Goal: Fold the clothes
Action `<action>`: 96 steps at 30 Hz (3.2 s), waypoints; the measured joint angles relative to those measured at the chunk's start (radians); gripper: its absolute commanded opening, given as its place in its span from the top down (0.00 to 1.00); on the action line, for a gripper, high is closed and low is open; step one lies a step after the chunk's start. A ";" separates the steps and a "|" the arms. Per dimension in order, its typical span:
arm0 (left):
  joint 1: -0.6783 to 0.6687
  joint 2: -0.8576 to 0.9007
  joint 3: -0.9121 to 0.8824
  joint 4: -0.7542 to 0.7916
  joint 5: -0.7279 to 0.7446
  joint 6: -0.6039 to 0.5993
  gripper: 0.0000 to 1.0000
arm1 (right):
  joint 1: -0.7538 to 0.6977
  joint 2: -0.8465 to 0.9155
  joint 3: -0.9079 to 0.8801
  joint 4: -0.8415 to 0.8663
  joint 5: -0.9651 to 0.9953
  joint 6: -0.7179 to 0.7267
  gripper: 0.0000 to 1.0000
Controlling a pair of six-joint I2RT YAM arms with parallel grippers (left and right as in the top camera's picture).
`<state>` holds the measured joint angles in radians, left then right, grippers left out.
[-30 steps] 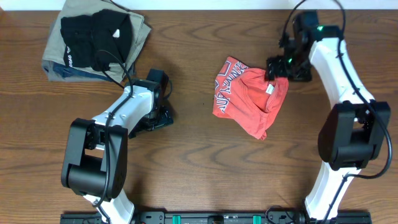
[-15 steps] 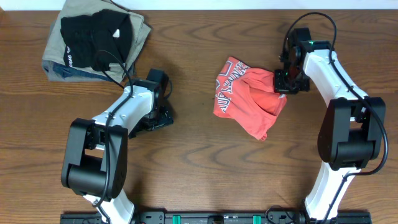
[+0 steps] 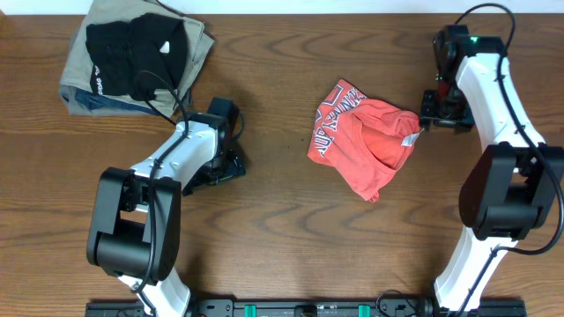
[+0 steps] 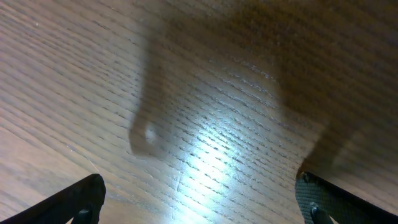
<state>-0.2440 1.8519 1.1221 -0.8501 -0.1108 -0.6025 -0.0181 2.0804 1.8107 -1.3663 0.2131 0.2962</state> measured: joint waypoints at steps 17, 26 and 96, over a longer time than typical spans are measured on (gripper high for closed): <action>0.000 0.000 0.000 0.011 0.000 0.000 0.02 | 0.052 0.000 -0.025 0.148 -0.403 -0.241 0.40; 0.000 0.000 0.000 0.012 0.000 0.000 0.02 | 0.083 0.000 -0.172 0.355 -0.424 -0.217 0.53; 0.000 0.000 0.000 0.019 0.048 0.000 0.02 | 0.238 0.000 -0.192 -0.054 -0.304 -0.248 0.01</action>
<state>-0.2440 1.8519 1.1221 -0.8314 -0.0628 -0.6025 0.2199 2.0804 1.6192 -1.4200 -0.0914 0.0486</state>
